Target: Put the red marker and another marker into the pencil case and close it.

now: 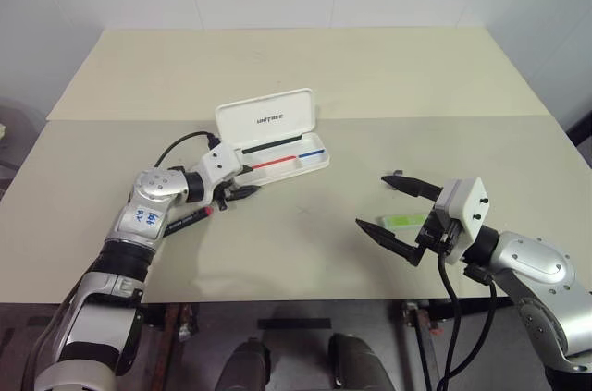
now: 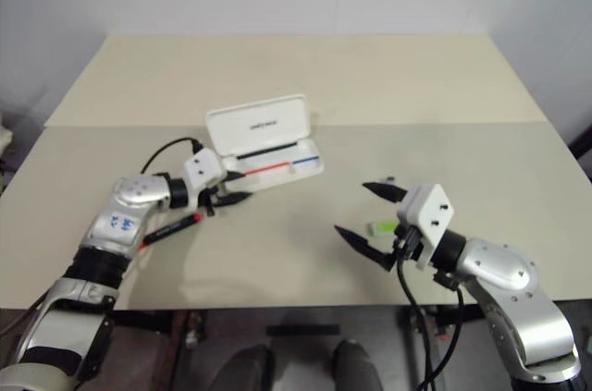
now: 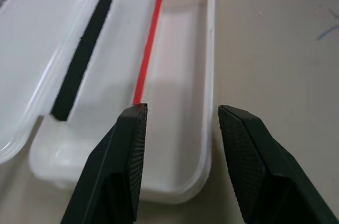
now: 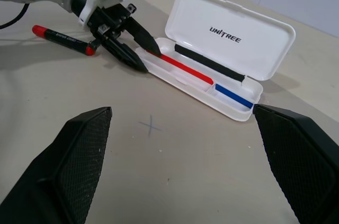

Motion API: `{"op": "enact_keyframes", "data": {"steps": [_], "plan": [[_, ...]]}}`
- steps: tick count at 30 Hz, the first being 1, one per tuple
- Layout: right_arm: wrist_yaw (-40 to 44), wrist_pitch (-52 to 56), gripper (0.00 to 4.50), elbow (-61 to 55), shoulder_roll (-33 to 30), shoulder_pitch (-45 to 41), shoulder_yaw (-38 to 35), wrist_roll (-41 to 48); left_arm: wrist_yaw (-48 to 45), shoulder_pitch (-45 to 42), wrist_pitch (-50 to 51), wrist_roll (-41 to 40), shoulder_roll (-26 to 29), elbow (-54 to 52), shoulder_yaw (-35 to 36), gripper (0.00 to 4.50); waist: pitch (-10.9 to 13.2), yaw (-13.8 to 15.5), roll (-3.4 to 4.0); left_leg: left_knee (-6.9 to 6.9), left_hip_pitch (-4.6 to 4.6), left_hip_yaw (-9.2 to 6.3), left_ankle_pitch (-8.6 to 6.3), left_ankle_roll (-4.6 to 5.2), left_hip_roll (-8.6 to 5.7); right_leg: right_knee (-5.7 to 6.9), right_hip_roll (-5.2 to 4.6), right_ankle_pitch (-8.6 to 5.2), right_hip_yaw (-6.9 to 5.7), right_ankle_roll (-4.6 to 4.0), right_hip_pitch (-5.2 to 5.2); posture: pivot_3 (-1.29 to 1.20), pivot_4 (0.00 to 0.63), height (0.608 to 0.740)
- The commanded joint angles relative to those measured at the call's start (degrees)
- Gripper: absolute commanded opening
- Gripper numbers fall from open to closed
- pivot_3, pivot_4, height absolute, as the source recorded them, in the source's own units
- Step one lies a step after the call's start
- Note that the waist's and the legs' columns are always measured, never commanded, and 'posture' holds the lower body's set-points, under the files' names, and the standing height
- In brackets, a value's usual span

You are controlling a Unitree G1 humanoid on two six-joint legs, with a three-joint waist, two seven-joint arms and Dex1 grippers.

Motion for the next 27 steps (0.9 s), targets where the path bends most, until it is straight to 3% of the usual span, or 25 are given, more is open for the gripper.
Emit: {"op": "enact_keyframes", "data": {"steps": [1, 13, 17, 21, 27], "plan": [[-0.6, -0.3, 4.5, -1.8, -0.4, -0.2, -1.5, 0.2, -0.8, -1.0, -1.1, 0.9, -0.2, 0.4, -0.8, 2.2, 0.0, -0.1, 0.0, 0.0, 0.0, 0.0, 0.0, 0.0, 0.0, 0.0, 0.0, 0.0, 0.0, 0.0, 0.0, 0.0, 0.15, 0.74], [-1.7, -0.1, 4.5, -2.1, 0.0, -2.1, -1.1, 0.4, 3.6, -3.1, 3.5, 7.0, -2.9, 4.9, -5.0, 2.2, 0.0, 0.8, 0.0, 0.15, 0.1, -0.04, 0.1, 0.13, -0.16, 0.1, -0.08, 0.09, 0.02, 0.11, 0.17, 0.0, 0.15, 0.74], [-1.9, 0.0, 4.5, -2.1, 0.0, -2.9, -1.1, 0.6, 3.1, -4.0, 4.3, 7.9, -3.1, 5.8, -6.3, 1.35, 0.0, 1.1, 0.0, 0.15, 0.13, -0.04, 0.37, 0.17, -0.29, 0.06, -0.11, 0.36, 0.02, 0.19, 0.27, 0.0, 0.15, 0.74], [-1.9, 0.1, 4.5, -2.1, -0.1, -3.2, -1.2, 0.7, 2.3, -4.0, 4.1, 8.2, -3.3, 5.8, -6.8, 0.06, 0.0, 1.0, 0.0, 0.11, 0.13, -0.03, 0.6, 0.16, -0.3, -0.02, -0.11, 0.6, 0.05, 0.21, 0.29, 0.0, 0.15, 0.74], [-1.9, 0.2, 4.5, -2.2, -0.1, -3.4, -1.2, 0.8, -0.1, -2.6, 4.0, 7.5, -3.5, 3.9, -7.1, 0.03, 0.0, 0.7, 0.01, 0.0, 0.12, -0.15, 0.66, 0.14, -0.3, -0.04, -0.11, 0.64, 0.06, 0.2, 0.25, 0.0, 0.15, 0.74]]}}
